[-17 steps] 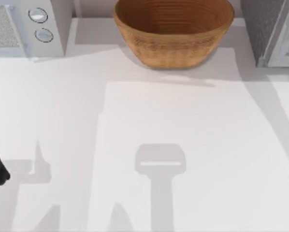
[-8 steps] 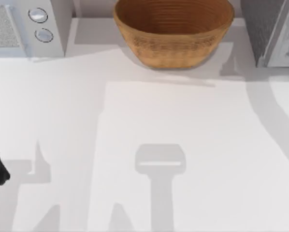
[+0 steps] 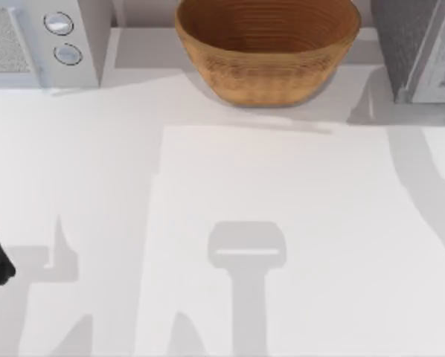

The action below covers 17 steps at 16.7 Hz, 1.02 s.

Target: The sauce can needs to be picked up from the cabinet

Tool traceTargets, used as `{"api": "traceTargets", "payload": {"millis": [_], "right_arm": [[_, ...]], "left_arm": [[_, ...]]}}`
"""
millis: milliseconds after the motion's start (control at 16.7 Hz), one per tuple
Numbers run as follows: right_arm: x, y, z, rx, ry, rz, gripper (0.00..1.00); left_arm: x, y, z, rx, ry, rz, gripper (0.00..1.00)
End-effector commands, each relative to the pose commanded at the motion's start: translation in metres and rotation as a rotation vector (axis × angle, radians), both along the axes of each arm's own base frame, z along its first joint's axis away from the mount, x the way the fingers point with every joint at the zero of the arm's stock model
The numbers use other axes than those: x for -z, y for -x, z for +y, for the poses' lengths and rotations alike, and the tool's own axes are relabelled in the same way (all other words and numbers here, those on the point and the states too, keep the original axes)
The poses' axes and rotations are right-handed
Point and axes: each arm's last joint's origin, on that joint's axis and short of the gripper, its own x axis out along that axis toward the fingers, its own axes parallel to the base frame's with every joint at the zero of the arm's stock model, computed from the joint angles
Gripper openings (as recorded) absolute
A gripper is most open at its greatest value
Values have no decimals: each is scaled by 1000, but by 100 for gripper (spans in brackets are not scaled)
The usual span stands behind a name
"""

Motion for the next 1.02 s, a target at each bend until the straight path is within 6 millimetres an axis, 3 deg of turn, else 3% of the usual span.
{"api": "traceTargets", "payload": {"millis": [180,360,840,1020], "right_arm": [[28,15,-12,2,2,-2,0],[79,28,-24,6,13,28,0],[290,53,-48,7,25,144,0],[350,59,-53,2,18,124,0]], "left_arm": [[0,0,0,0,0,0,100],[0,0,0,0,0,0,100],[0,0,0,0,0,0,100],[0,0,0,0,0,0,100]]}}
